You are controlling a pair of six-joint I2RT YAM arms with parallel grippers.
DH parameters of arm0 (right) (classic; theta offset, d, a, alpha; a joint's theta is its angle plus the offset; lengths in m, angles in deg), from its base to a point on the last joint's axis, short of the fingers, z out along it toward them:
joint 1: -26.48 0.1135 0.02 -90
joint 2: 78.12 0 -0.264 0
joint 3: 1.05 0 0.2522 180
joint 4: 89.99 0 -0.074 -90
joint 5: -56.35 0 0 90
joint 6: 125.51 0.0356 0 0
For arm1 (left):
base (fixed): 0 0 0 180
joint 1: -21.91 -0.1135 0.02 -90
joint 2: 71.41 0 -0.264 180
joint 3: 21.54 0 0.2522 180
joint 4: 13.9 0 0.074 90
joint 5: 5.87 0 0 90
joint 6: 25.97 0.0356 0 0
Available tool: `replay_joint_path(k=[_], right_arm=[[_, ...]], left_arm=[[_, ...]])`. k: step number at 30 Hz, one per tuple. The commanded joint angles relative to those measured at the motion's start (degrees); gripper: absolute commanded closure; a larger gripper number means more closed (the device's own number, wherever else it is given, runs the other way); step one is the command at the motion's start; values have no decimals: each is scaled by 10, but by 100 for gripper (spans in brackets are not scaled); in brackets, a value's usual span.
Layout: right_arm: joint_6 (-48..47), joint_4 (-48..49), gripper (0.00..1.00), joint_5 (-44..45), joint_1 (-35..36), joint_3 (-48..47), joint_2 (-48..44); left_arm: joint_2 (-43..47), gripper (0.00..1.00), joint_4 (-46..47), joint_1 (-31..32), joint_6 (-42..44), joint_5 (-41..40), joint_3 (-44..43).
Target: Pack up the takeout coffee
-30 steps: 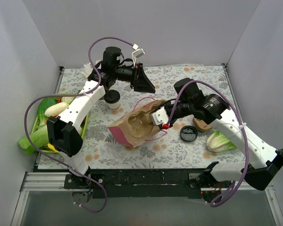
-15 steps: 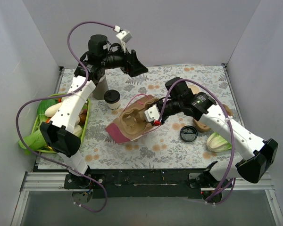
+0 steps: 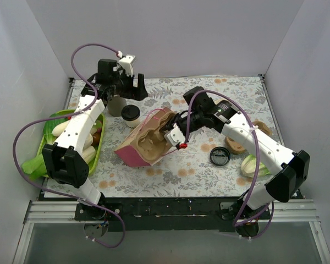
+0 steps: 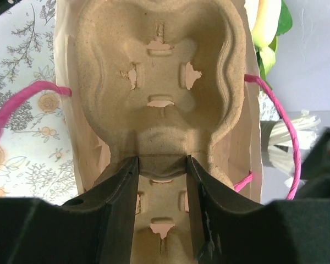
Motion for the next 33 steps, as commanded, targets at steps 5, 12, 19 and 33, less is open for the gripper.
replay_joint_path(k=[5, 12, 19, 33], right_arm=[[-95, -40, 99, -53, 2, -49, 20], [-54, -30, 99, -78, 2, -36, 16], [12, 4, 99, -52, 4, -24, -2], [175, 21, 99, -6, 10, -1, -63]], left_arm=[[37, 20, -17, -9, 12, -13, 115], [36, 21, -20, -9, 38, 59, 158], [31, 22, 26, -7, 18, 236, 173], [-109, 27, 129, 42, -112, 469, 68]])
